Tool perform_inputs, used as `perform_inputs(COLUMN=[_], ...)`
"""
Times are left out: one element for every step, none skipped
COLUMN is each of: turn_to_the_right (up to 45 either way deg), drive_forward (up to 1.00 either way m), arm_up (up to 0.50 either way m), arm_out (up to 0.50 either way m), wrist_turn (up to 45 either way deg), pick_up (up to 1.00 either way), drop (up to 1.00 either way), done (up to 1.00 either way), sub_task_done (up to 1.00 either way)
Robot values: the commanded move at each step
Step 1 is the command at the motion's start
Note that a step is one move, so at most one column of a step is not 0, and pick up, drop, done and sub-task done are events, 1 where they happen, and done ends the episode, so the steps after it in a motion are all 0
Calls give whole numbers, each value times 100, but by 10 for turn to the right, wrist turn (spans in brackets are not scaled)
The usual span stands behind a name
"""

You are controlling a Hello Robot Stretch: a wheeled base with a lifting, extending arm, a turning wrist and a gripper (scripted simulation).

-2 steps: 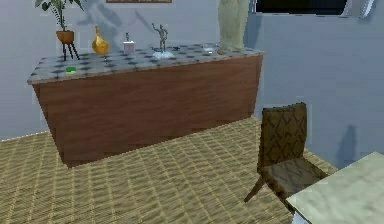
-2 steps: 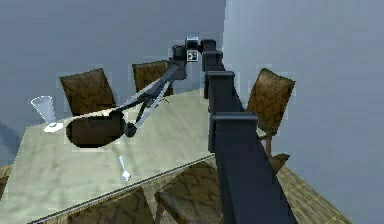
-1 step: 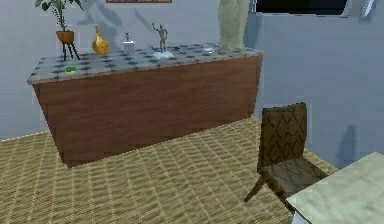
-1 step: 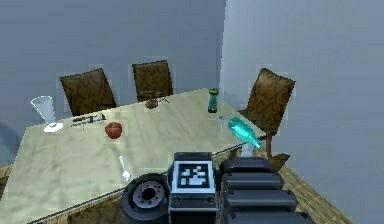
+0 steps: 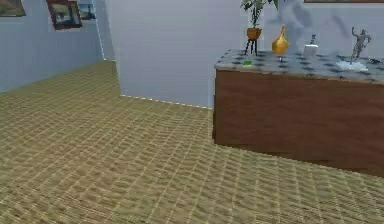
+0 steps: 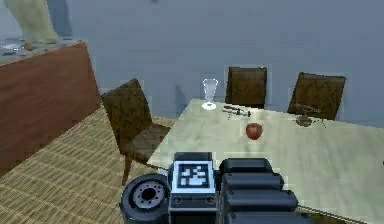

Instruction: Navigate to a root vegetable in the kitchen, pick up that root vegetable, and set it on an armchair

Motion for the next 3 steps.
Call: perform_inputs(turn_to_the_right=[-450, -270, 0], drive_forward=[0, 0, 15], arm_up=[0, 0, 0], arm_out=[0, 0, 0], wrist_turn=[0, 0, 0], pick_up=[0, 0, 0], drop=[0, 0, 0], done=[0, 0, 0], sub_task_done=[0, 0, 0])
